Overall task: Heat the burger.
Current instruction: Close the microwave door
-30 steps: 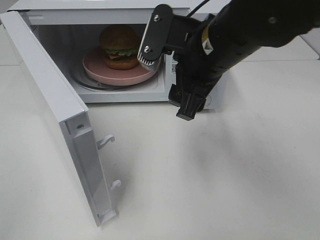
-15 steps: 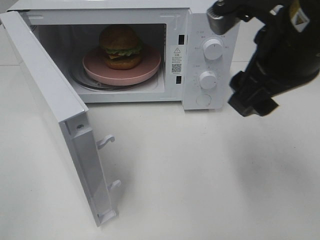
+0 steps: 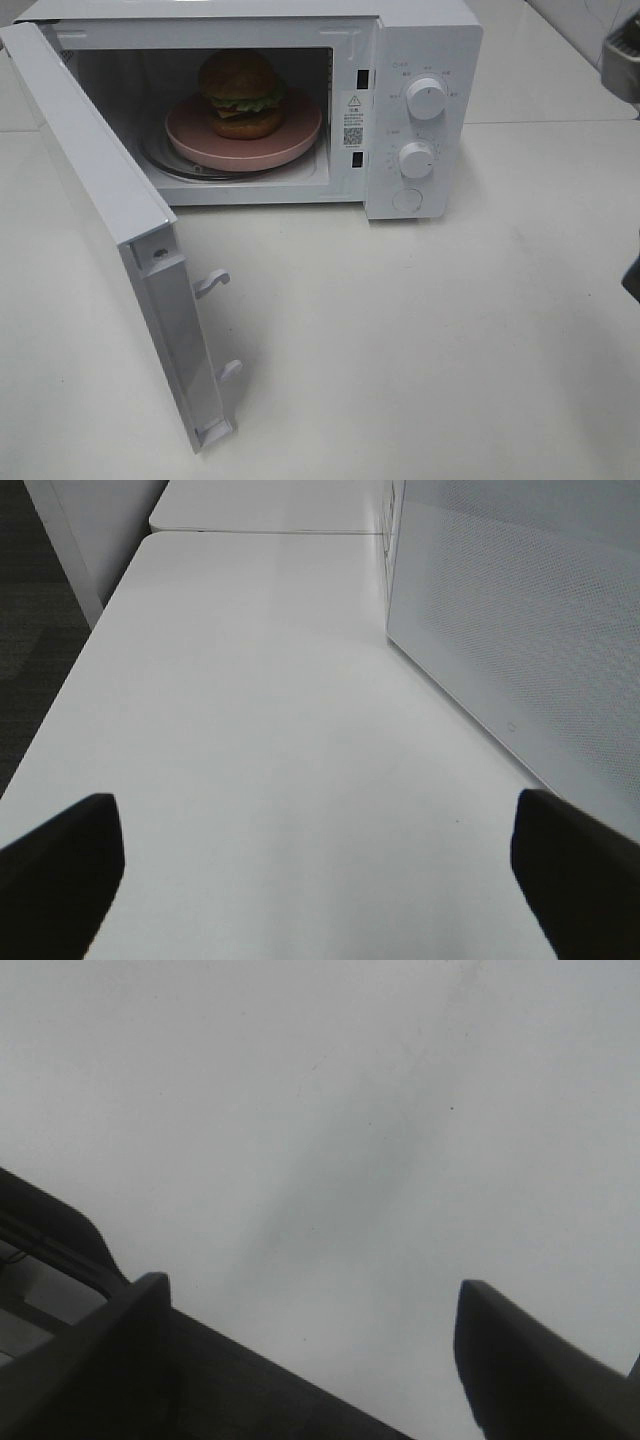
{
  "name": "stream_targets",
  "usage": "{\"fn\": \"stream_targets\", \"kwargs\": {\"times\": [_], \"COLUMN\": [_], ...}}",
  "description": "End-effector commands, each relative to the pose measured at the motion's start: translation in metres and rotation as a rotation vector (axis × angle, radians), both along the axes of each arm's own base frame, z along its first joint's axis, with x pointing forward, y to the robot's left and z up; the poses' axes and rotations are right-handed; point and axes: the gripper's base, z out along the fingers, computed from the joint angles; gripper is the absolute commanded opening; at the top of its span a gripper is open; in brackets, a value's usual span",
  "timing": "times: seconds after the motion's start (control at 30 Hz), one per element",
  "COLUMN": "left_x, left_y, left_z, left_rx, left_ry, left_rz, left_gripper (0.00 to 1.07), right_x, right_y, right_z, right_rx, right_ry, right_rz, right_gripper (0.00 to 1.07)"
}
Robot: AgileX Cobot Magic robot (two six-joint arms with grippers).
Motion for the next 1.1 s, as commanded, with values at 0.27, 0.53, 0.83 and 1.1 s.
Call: {"fn": "stream_targets", "kwargs": {"times": [0.27, 0.53, 0.83, 1.1], "left_x": [-0.002, -0.002, -0.002, -0.002], "left_y": [-0.001, -0.001, -0.001, -0.001], "left_z": [0.001, 0.001, 0.001, 0.001], "left_rx": [-0.009, -0.009, -0.009, -0.009], "left_ry": [-0.032, -0.032, -0.032, -0.032], "left_rz": [-0.001, -0.001, -0.001, -0.001], "left_gripper": [0.98, 0.98, 0.98, 0.98], "right_x": [-0.045, -0.071, -0.105, -0.137], "right_y": [-0.036, -0.064, -0.091, -0.103], "right_z": [-0.008, -0.022, -0.035, -0.038], "right_rx": [0.151, 0.297, 0.388, 0.401], "right_ry": [-0.152, -0.241, -0.424, -0.587], "right_rz": [0.023, -0.100, -0.275, -0.443], "right_gripper": [0.76, 0.76, 0.76, 0.76]}}
